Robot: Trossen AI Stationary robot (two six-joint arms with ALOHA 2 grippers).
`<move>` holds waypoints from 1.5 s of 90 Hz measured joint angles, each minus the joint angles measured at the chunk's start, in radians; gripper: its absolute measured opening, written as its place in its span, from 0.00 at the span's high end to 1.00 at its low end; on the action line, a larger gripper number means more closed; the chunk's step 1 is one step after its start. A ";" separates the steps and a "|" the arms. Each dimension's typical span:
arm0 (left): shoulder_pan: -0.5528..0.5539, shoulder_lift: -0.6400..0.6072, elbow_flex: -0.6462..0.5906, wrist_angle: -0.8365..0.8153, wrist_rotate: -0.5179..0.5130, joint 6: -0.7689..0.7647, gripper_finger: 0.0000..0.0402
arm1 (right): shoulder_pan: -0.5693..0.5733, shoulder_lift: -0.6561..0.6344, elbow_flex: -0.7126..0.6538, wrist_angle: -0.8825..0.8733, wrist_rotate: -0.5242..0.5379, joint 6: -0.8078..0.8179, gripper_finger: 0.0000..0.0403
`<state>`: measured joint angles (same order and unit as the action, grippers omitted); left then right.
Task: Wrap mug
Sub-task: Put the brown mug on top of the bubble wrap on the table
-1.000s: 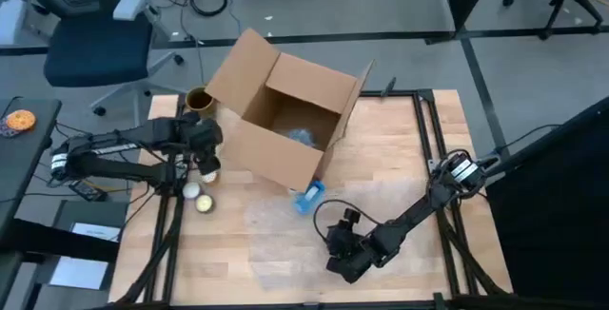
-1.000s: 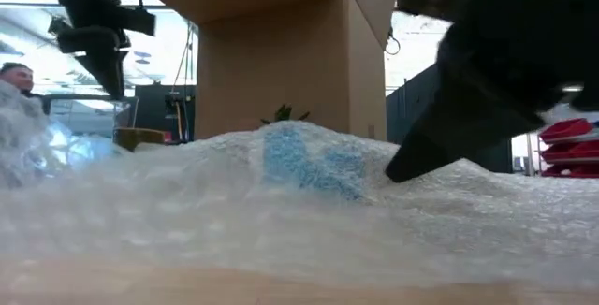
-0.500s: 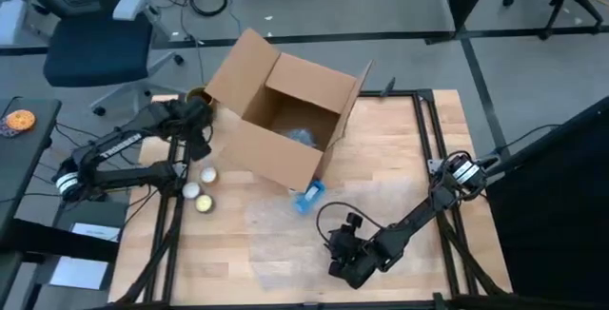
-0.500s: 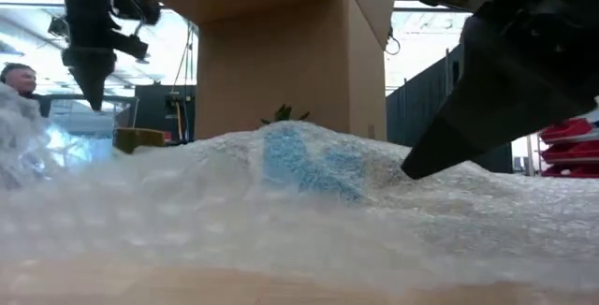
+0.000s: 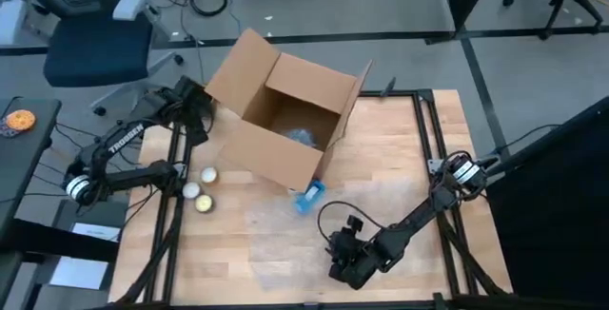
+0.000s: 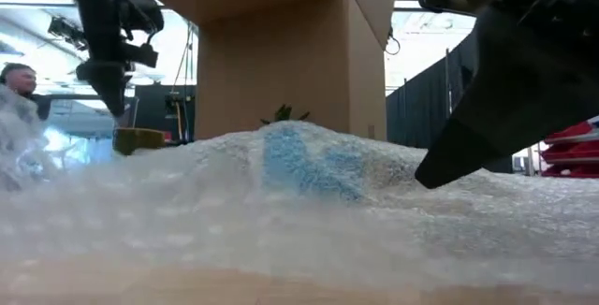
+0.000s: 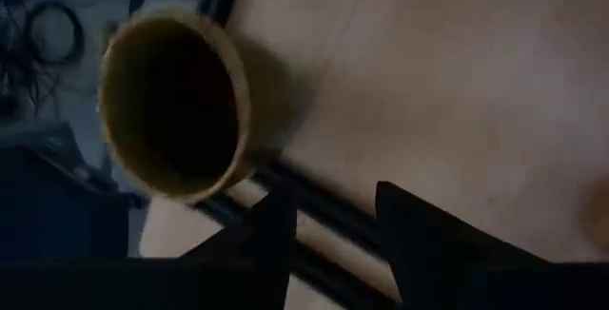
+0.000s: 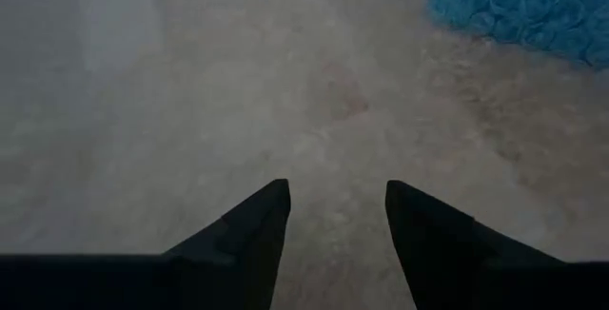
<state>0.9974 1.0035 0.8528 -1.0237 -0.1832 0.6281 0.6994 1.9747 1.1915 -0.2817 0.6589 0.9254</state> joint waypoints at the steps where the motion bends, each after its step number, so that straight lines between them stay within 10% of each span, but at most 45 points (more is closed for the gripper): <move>1: 0.006 0.005 0.000 0.003 0.006 0.003 0.67 | 0.000 0.000 0.000 0.000 -0.001 0.001 0.60; 85: 0.050 0.017 -0.024 0.103 0.151 0.231 0.67 | -0.013 0.000 0.000 0.060 -0.036 0.032 0.60; 117: -0.074 0.050 -0.034 0.244 -0.178 -0.035 0.67 | -0.019 0.002 0.000 0.069 0.030 -0.019 0.60; 135: -0.075 0.182 -0.031 0.246 -0.193 -0.082 0.67 | -0.025 0.002 0.000 0.076 0.028 -0.039 0.60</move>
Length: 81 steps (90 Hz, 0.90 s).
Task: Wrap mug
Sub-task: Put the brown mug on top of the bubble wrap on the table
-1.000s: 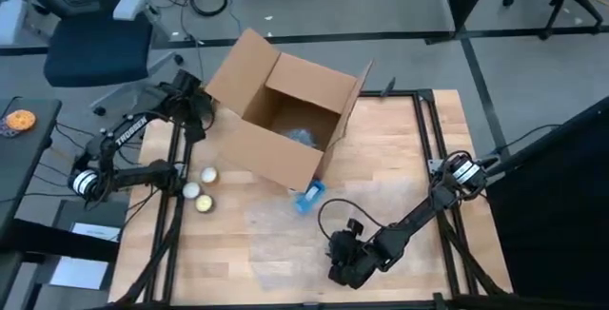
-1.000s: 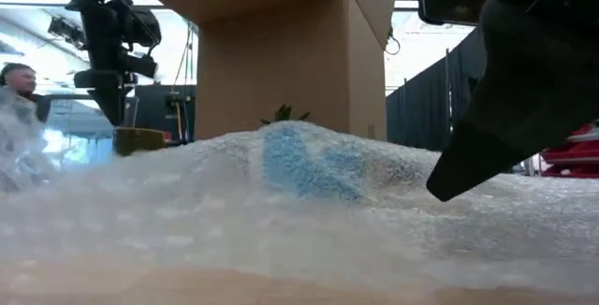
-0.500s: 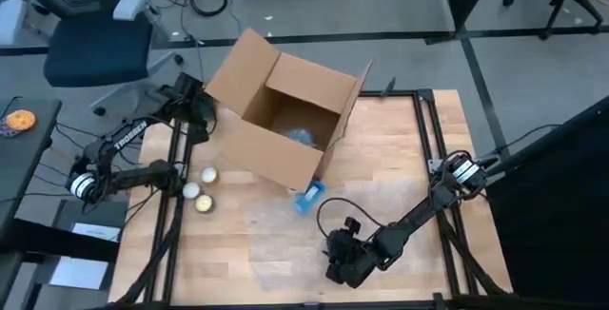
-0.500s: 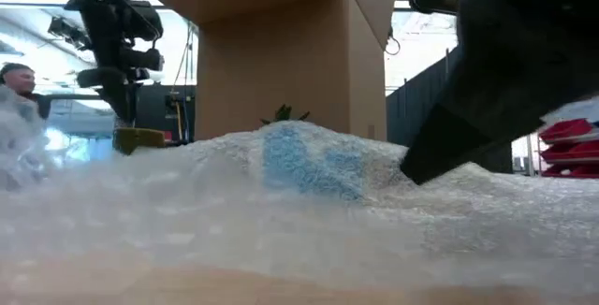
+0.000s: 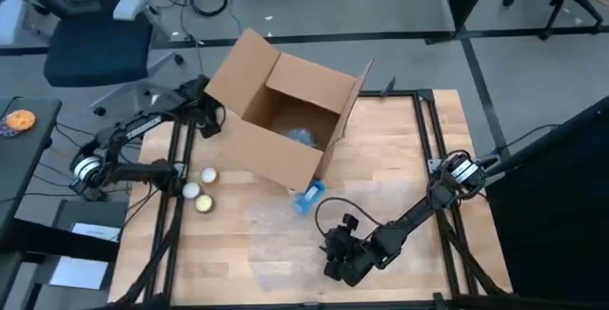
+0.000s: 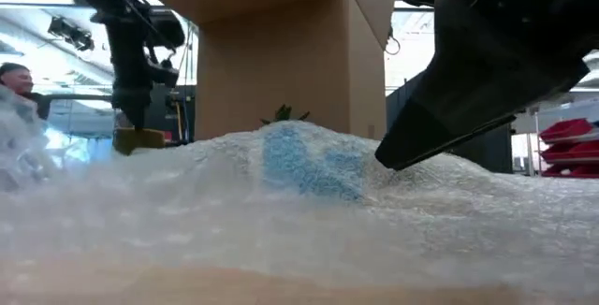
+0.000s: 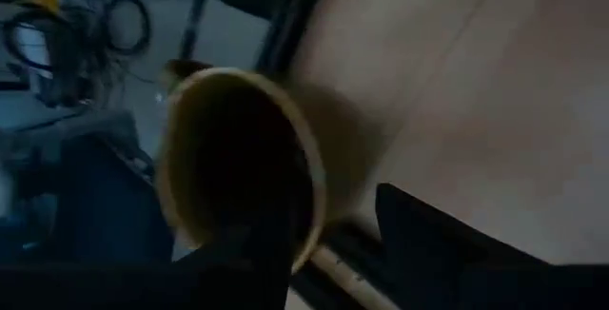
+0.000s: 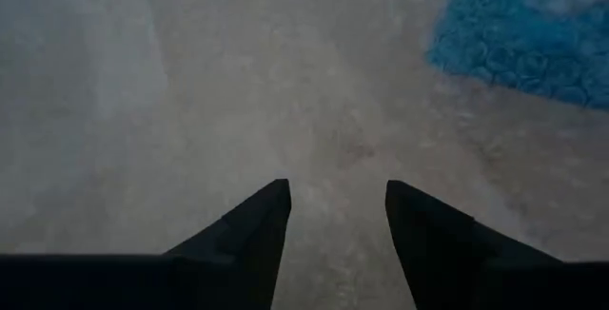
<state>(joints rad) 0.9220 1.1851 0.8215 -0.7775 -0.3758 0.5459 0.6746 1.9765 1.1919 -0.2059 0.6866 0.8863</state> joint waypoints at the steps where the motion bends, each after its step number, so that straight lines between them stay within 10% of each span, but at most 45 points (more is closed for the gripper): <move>1: 0.000 0.007 0.000 0.000 -0.001 0.000 0.67 | 0.000 0.000 0.000 0.001 0.000 0.000 0.60; 49: 0.001 0.104 0.003 0.011 0.048 -0.001 0.68 | 0.000 0.001 0.000 0.045 -0.002 0.011 0.60; 81: -0.002 0.103 0.000 -0.027 0.161 -0.082 0.96 | 0.027 0.001 -0.001 0.048 -0.002 0.002 0.60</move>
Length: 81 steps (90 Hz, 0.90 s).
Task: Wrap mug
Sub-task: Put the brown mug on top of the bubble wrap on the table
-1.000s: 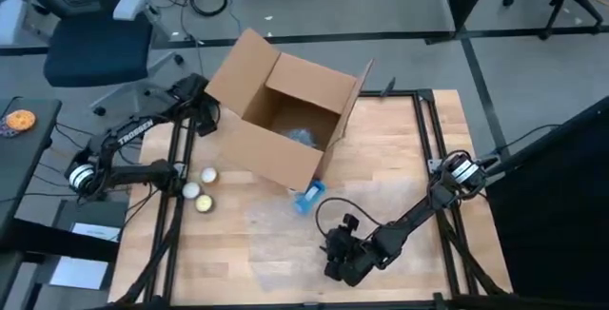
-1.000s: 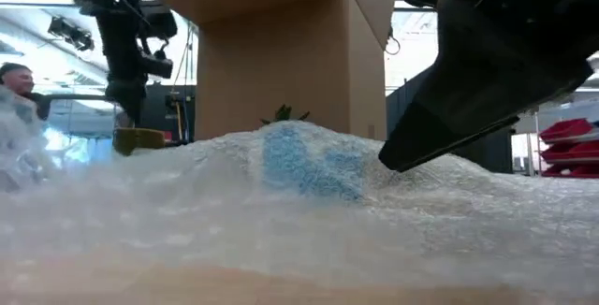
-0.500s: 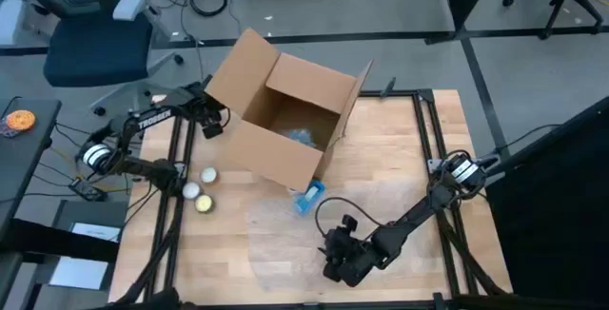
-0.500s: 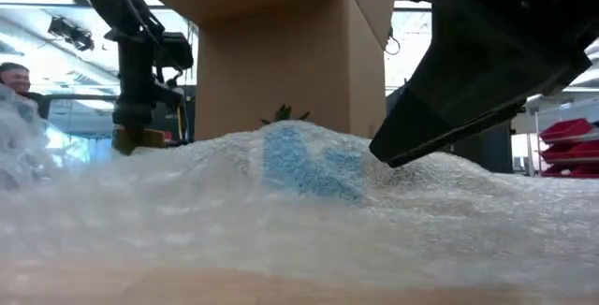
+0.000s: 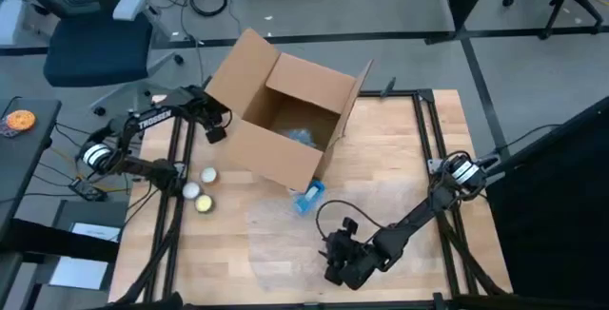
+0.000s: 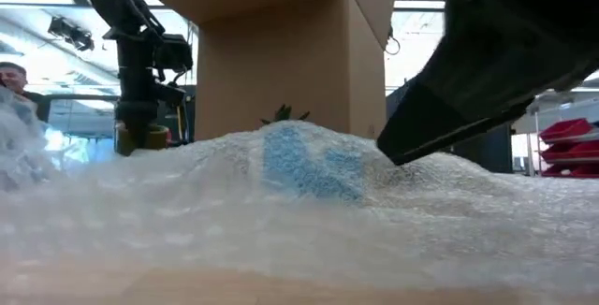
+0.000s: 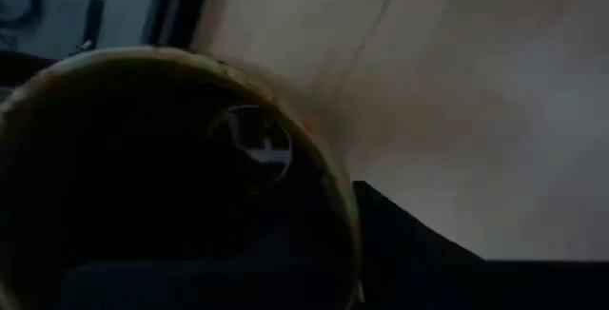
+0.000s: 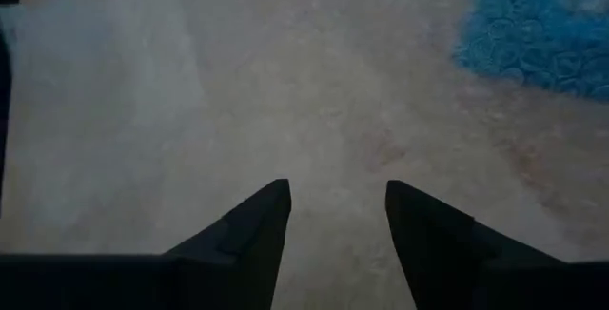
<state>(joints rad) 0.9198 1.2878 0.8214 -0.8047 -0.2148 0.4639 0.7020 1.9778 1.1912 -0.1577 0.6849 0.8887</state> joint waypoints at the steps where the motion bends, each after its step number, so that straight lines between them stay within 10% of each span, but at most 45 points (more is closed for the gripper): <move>1: -0.001 0.000 0.001 -0.004 0.002 -0.004 0.96 | 0.002 0.000 0.000 0.000 0.000 0.000 0.60; 81: -0.531 -0.441 0.026 -0.364 0.238 -0.535 0.97 | 0.114 -0.244 0.000 -0.545 -0.024 0.060 0.60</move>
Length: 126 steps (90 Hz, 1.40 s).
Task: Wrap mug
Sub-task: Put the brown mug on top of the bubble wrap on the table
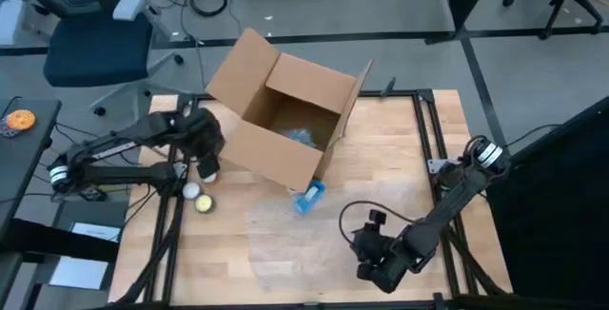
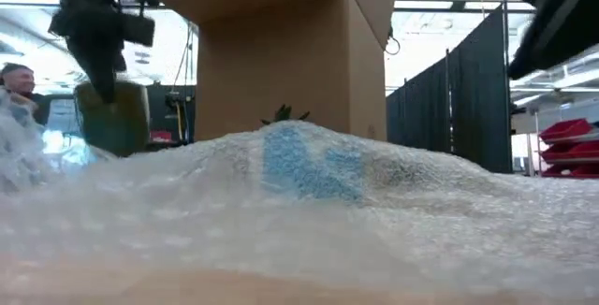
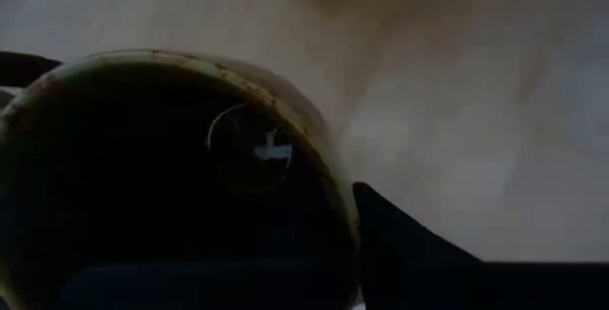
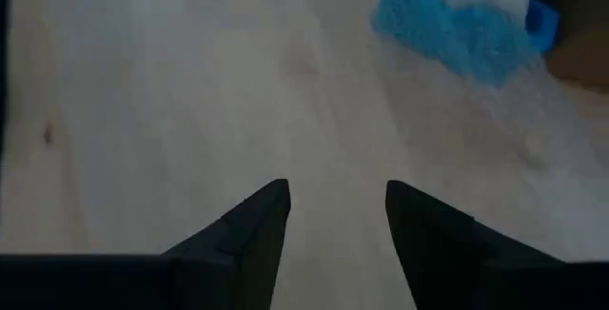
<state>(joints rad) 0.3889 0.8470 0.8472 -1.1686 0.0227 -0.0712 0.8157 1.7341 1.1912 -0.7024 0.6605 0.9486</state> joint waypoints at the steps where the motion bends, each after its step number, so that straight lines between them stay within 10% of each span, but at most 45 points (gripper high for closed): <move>1: -0.011 -0.004 0.004 0.002 0.000 -0.009 0.97 | 0.001 -0.002 0.000 -0.010 -0.004 0.009 0.60; 68: -0.720 0.068 0.178 0.201 0.059 -0.591 0.97 | 0.067 -0.020 0.000 -0.177 -0.059 0.250 0.60; 94: -1.006 0.339 0.178 0.560 -0.052 -0.614 0.97 | 0.087 -0.020 0.000 -0.159 0.003 0.318 0.60; 126: -1.083 0.674 0.262 0.940 -0.330 -0.365 0.97 | 0.069 -0.019 0.000 -0.117 0.005 0.266 0.60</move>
<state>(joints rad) -0.6944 1.5210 1.1096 -0.2287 -0.3069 -0.4360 0.8850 1.7149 1.1912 -0.8196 0.6655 1.2151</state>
